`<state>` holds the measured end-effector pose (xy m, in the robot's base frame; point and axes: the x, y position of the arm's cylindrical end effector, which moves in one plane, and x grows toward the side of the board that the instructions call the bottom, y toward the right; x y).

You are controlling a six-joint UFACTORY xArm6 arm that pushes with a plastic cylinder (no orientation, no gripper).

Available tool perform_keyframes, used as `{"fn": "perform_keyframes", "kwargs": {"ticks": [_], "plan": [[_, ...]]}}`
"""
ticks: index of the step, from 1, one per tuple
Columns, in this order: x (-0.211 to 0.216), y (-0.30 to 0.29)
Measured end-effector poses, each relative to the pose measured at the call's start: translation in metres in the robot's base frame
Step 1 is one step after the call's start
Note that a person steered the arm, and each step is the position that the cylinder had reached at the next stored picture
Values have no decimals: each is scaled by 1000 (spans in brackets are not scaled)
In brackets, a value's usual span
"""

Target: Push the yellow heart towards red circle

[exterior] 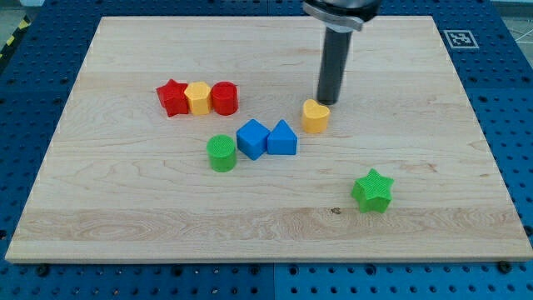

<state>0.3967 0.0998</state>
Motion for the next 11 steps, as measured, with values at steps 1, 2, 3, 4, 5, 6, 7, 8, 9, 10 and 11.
{"fn": "perform_keyframes", "kwargs": {"ticks": [1,2,3,4,5,6,7,8,9,10,11], "plan": [[30,36],[61,52],[73,52],[73,51],[73,51],[73,49],[73,32],[69,14],[45,-9],[19,-34],[15,-37]]}}
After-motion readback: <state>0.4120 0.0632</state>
